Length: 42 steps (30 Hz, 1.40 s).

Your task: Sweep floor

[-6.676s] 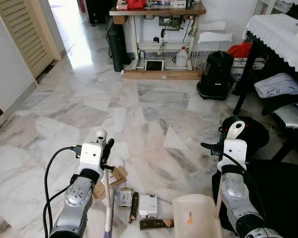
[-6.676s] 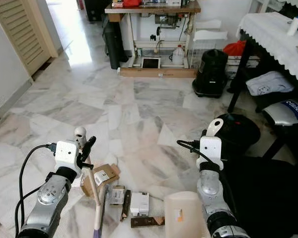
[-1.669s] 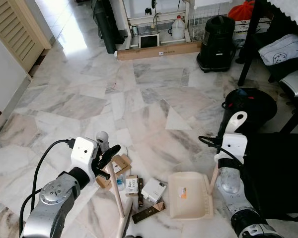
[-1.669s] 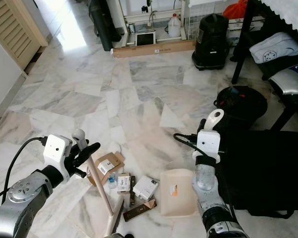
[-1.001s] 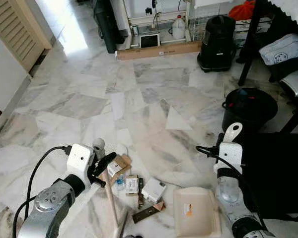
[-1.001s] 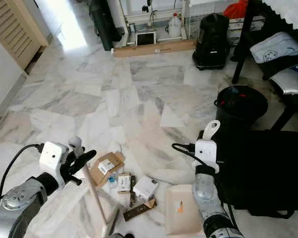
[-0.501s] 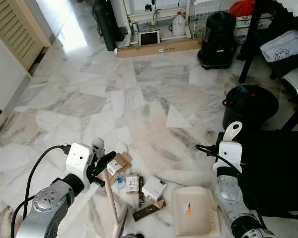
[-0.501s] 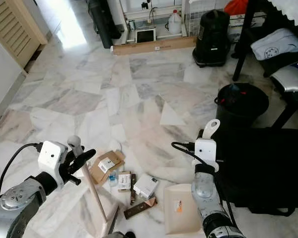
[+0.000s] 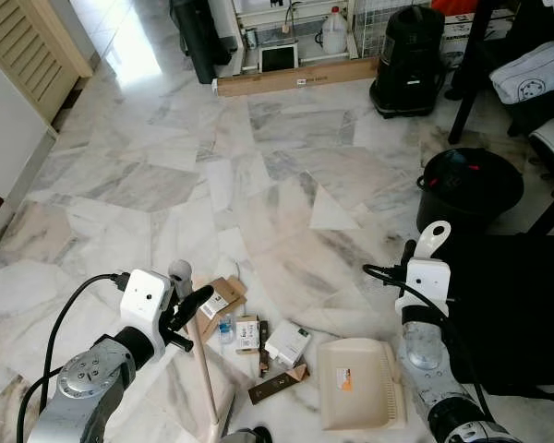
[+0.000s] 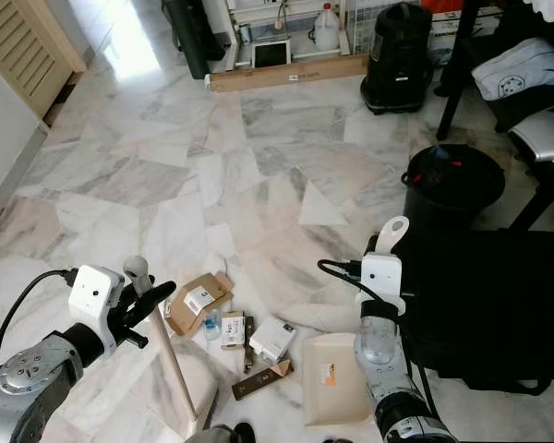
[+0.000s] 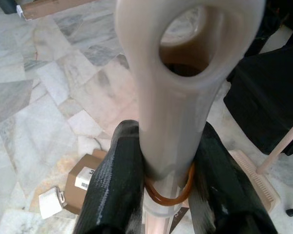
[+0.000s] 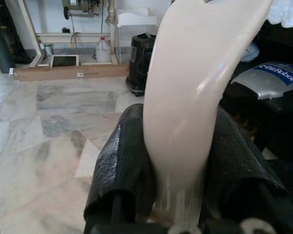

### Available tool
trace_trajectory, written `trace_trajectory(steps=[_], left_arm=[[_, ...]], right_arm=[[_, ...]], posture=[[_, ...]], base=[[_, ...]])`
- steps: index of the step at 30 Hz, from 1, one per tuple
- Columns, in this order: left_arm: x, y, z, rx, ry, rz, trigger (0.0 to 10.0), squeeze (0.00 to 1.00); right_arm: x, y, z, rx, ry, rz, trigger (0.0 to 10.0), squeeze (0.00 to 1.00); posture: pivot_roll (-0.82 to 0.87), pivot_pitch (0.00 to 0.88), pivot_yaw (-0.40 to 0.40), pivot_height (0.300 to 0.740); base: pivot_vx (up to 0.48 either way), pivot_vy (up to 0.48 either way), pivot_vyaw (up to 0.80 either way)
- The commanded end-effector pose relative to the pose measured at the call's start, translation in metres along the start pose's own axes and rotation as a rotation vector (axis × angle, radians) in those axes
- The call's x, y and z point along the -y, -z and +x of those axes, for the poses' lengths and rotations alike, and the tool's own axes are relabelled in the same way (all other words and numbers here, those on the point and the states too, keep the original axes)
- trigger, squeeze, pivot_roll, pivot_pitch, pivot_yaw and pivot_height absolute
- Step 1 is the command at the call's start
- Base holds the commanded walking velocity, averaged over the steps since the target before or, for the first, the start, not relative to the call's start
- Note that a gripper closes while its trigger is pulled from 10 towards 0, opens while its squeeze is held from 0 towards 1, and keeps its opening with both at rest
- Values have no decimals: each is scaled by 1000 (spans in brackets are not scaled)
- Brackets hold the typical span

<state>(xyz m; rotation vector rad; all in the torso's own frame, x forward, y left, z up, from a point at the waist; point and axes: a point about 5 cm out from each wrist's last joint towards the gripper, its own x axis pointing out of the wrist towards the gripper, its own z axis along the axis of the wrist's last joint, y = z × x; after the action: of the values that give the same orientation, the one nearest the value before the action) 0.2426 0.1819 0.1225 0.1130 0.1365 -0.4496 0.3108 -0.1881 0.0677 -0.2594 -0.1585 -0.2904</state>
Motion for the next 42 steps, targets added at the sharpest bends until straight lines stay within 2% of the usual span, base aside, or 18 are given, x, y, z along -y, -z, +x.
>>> trace_trajectory(steps=[1,3,10,18,25,27,29,32,42], left_arm=[[-6,-6,-5,3,-9,31,10000,0],[-6,-6,-5,3,-8,30,10000,0],[-8,-3,-5,-9,-14,-15,10000,0],[-10,0,-1,-14,-16,-29,10000,0],[-8,1,6,-6,-8,-60,10000,0],[-7,1,8,-4,1,-78,10000,0],[-6,-2,13,14,17,-147,10000,0],[-5,-6,15,31,34,-201,10000,0],[-4,-21,25,108,72,-321,10000,0]], right_arm=[[-7,-2,0,3,-22,2,10000,0],[-8,-2,0,2,-24,0,10000,0],[-13,21,-18,-135,-90,-19,10000,0],[-17,29,-24,-195,-114,-11,10000,0],[-17,31,-26,-203,-134,-6,10000,0],[-17,31,-26,-202,-138,-3,10000,0],[-17,31,-26,-203,-145,0,10000,0],[-17,31,-26,-202,-151,1,10000,0],[-19,29,-25,-202,-167,5,10000,0]], posture=[[280,188,155,740],[280,186,154,740],[282,183,156,740],[270,179,152,740],[252,180,147,740],[246,181,145,740],[240,183,144,740],[236,182,142,740],[234,181,136,740]], base=[[0,0,0],[0,0,0],[0,0,0],[0,0,0],[0,0,0],[0,0,0],[0,0,0],[0,0,0],[0,0,0]])
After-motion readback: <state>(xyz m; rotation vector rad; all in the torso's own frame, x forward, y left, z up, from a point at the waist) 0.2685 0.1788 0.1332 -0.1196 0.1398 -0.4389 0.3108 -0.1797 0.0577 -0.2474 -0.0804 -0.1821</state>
